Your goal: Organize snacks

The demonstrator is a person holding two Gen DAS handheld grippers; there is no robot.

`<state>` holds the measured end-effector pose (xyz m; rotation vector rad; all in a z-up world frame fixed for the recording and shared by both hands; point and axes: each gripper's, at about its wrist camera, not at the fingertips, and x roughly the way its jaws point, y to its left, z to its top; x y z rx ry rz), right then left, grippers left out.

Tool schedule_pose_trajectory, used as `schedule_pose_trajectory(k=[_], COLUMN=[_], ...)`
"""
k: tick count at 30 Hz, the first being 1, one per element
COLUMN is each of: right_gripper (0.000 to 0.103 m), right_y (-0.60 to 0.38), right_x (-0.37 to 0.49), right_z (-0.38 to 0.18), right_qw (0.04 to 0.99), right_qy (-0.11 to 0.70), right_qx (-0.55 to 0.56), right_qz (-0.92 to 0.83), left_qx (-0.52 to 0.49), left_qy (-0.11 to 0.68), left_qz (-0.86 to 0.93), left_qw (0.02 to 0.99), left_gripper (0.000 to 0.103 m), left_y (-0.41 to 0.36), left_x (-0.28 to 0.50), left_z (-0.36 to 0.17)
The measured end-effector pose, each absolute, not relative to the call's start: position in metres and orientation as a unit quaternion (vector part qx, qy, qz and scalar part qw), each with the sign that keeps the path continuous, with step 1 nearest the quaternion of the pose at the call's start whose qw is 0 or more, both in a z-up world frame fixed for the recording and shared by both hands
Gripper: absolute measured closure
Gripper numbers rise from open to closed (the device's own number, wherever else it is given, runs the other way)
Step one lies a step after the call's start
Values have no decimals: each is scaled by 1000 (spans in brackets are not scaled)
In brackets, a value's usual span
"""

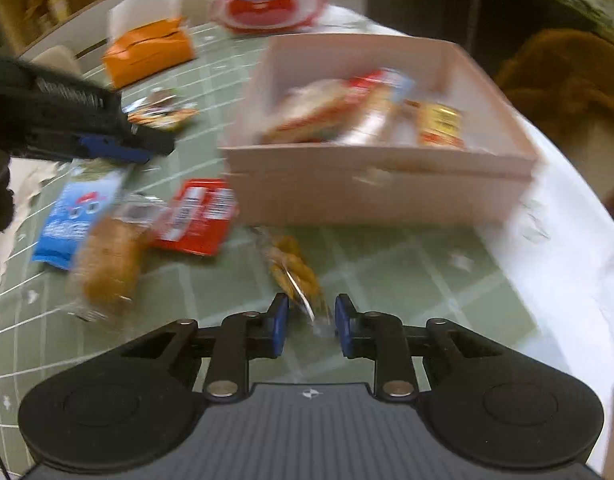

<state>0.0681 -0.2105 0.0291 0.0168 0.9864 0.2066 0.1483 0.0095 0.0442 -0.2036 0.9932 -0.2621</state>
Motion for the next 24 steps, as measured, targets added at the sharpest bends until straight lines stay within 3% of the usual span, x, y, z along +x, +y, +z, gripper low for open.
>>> schedule_pose_trajectory(k=[5,13,15,19,21,24], right_gripper=[77,58,47,47,38,35], right_y=[-247,-259,-255,-241,-229,-215], right_x=[50,23,20,10,1,2], right_z=[30,26,26,36,44,49], right_qw=[878,886,886,900,910,912], right_qy=[474,459,458,429,403,388], right_qx=[45,50,46,21,-11,-42], right_qz=[57,48,50,74,94,123], left_qx=[-46,-17,-24,-61,-84,-122], left_qy=[478,487,497,498,500,517], left_qz=[-155,-223,-250,-243,-229,-206], left_qw=[863,844,830,830,831,822], left_gripper=[72,72,72,72,72,72], left_y=[-18,-35,-39,-30,-22,-14], left_x=[142,84,68,46,42,49], left_z=[21,24,23,31,35,34])
